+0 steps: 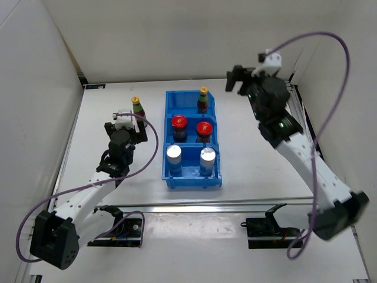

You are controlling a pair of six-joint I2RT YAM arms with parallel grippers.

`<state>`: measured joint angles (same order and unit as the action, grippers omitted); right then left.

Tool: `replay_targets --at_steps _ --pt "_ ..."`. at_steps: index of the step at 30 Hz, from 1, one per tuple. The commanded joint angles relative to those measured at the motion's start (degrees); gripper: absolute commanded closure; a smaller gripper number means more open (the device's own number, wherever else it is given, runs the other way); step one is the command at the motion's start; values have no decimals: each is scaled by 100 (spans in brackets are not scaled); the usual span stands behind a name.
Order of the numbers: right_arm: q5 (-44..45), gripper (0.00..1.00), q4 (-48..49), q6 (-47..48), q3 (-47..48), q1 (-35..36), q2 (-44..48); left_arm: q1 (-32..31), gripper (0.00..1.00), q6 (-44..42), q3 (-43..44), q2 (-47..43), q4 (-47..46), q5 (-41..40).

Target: Organize the condiment bottles

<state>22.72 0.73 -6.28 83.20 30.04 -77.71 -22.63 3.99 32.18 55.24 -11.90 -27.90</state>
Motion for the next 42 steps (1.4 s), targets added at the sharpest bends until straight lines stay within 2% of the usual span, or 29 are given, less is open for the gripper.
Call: replay_targets --at_steps 1,2,3,6,11,19,25,31,35,36,37,39,40,42 --pt "83 0 226 101 -1371 19 972 250 0 111 -107 310 -866 250" --pt "23 0 173 101 -1550 19 1186 251 0 111 -107 381 -997 163" --pt "22 0 -36 23 -1683 19 1536 251 0 111 -177 460 -1634 101" --pt "22 0 -424 -162 -1895 19 2047 251 0 -196 -248 1004 -2587 101" --pt "-197 0 -890 -164 -2088 19 2480 303 0 -486 235 2242 -3158 566" --pt "-355 0 -1532 -48 -2220 19 2981 522 0 -671 429 3290 -3854 382" --pt "-488 0 -1972 22 -2273 19 3183 900 0 -548 868 3862 -3908 707" --pt "-540 0 -2244 22 -2220 19 3245 954 0 -496 1255 4231 -3908 848" --pt "-593 0 -2472 -83 -2220 19 3298 1006 10 -434 1483 4380 -3908 926" --pt "-593 0 -2534 -84 -2220 19 3298 1076 15 -434 1484 4381 -3908 1005" --pt "-593 0 -2534 -84 -2220 19 3298 1146 27 -382 1562 4459 -3908 1006" --pt "-646 0 -2692 -136 -2220 19 3298 1208 38 -294 1642 4539 -3908 1128" --pt "-646 0 -2692 -136 -2168 19 3350 1261 48 -224 1694 4591 -3908 1129" --pt "-646 0 -2763 -136 -2168 19 3403 1261 51 -223 1695 4592 -3908 1190"
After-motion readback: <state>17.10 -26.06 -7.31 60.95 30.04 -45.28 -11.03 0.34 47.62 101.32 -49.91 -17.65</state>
